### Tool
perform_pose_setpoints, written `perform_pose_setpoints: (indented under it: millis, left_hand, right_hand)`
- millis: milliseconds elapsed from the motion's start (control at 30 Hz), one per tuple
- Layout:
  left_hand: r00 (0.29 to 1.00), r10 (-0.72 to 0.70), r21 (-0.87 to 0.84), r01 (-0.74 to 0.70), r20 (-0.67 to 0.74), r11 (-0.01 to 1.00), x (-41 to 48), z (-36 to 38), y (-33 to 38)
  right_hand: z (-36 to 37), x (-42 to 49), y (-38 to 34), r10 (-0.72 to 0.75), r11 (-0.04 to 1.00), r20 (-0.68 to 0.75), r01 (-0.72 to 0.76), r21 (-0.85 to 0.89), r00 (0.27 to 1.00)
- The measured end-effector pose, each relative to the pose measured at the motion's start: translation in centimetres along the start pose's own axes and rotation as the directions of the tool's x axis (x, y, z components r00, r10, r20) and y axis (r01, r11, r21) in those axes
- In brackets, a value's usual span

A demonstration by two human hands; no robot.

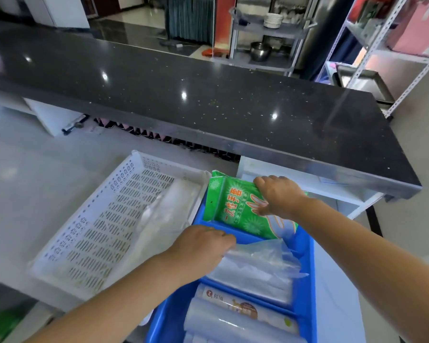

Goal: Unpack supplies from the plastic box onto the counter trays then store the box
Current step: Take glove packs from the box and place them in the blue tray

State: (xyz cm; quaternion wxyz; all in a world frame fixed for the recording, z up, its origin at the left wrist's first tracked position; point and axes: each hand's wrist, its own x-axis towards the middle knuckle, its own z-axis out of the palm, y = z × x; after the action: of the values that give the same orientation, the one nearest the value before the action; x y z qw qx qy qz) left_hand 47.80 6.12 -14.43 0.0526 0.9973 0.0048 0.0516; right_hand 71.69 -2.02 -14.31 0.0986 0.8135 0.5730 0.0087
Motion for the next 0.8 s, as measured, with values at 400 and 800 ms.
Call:
perform_pose_setpoints:
  millis: [400,800]
  left_hand:
    - [0.998,0.04,-0.096,-0.036,0.046,0.995,2.3,1.0,1.1]
    - [0.998,-0.053,-0.045,0.054,0.024,0.998,5.4,1.7,0.2]
  right_hand:
    - [0.5,-0.6,0.8,-0.055,0.995,-0.141,0.065,0.072,0.988]
    - [-0.2,-4.0,0.2,0.161,0.799,-0.308,0.06,0.599,0.938]
